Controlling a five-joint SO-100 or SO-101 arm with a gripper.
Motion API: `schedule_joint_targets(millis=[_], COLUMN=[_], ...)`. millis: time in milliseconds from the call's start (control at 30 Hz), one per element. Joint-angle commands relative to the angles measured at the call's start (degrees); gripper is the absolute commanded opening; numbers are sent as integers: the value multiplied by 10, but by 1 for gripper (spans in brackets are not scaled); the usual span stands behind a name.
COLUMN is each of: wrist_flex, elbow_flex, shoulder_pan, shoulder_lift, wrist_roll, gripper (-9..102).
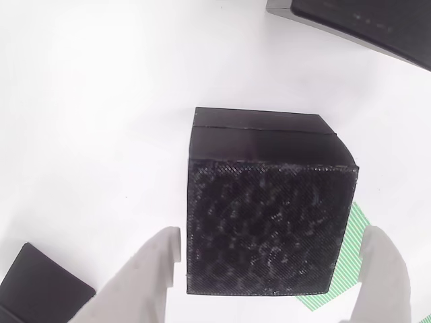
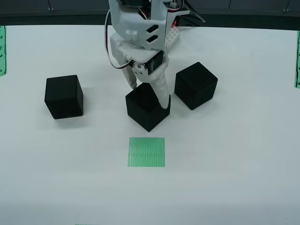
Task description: Stack 3 Blocks on the chosen place.
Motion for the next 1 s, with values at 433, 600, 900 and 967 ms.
schedule_joint_targets(millis=[433,600,900,967], wrist_flex=[-34,-35,-46,-46], elbow_flex=[18,16,-28,-46], shoulder_pan=[-21,-21,-14,-12], shoulder_lift=[-12,-11,15,27], wrist_roll=[7,7,120,165], gripper=[20,18,18,18])
